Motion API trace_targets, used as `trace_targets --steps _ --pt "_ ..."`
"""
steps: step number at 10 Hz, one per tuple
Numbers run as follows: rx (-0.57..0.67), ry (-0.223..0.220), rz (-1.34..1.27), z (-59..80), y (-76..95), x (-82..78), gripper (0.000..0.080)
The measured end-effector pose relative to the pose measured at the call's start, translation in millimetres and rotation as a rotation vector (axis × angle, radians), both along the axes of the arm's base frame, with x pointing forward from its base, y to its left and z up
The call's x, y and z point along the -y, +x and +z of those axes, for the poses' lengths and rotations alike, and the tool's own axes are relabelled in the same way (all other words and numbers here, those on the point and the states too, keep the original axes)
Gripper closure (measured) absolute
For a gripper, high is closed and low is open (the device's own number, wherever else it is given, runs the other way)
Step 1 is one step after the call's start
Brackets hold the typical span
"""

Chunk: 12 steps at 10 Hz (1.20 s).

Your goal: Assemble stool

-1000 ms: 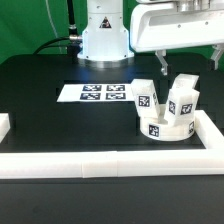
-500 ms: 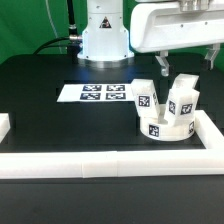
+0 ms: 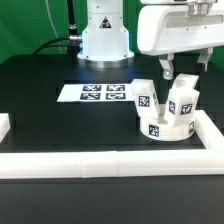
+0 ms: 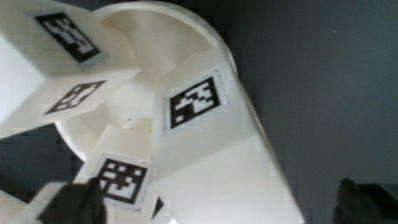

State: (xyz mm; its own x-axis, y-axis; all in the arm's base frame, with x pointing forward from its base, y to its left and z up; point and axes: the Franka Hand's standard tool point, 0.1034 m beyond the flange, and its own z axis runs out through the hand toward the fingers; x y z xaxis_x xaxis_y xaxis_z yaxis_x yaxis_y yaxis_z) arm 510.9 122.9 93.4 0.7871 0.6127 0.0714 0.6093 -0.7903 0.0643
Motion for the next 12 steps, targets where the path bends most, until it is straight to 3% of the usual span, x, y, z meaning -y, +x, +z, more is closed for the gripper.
trace_targets --steps 3,4,5,9,12 --pt "-0.007 -0.009 0.029 -3.6 -1.7 4.0 0.0168" --pt "-0.009 -0.010 0.022 -4.8 -1.5 7.5 0.0365" --pt "-0.010 -0.011 0.017 -5.3 -1.1 10.2 0.0468" --pt "-0.006 -0.010 0.006 -5.3 0.0 13.4 0.0468" --pt "-0.004 0.011 -0.213 -5.7 -0.1 13.6 0.0467"
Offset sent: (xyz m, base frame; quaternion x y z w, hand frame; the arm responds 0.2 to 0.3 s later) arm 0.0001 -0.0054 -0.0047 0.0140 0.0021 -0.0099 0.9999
